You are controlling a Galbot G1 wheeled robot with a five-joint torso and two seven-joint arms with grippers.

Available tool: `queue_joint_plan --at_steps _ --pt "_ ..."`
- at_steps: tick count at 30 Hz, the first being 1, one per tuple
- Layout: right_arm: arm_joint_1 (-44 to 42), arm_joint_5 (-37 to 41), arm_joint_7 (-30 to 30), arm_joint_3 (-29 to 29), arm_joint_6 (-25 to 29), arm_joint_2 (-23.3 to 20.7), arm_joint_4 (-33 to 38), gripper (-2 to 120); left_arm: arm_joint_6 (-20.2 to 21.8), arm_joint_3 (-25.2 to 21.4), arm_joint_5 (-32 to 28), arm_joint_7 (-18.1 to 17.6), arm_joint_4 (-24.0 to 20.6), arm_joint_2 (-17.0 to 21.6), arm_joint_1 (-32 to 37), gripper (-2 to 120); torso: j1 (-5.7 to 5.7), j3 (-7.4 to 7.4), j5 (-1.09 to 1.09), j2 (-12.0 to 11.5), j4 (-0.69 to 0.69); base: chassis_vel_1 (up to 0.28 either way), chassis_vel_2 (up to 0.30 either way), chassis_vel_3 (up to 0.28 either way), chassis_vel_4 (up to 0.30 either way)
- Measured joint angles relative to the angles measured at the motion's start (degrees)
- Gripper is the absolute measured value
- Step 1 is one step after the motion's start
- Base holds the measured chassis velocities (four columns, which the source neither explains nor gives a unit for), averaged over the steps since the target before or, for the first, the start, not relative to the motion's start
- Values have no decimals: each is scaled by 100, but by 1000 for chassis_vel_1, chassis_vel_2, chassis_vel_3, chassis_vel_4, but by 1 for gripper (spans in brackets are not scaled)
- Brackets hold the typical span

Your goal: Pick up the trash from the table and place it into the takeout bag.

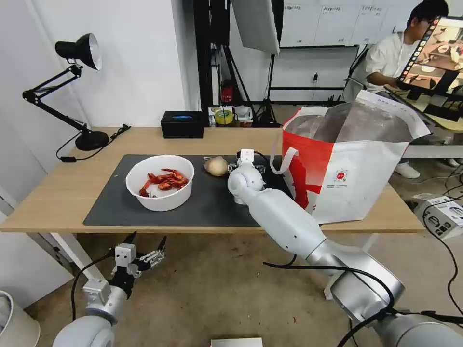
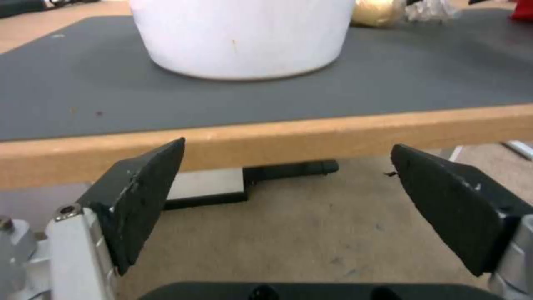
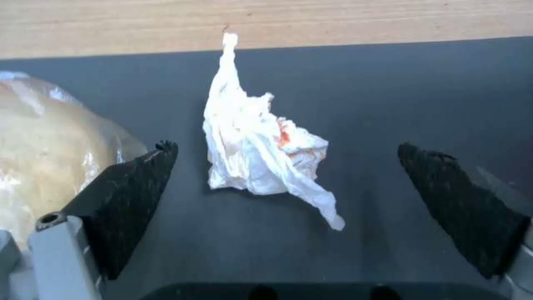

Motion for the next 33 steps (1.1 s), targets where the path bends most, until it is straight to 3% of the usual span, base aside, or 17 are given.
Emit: queue_joint_plan --at_steps 9,33 --pt "92 -128 -357 -8 -88 -8 -169 100 -50 2 19 0 7 -1 29 100 0 0 0 0 0 0 0 0 0" --pt "153 -151 -515 12 -127 78 -453 100 -46 -17 -41 3 -4 -38 45 100 0 0 0 1 0 0 0 0 0"
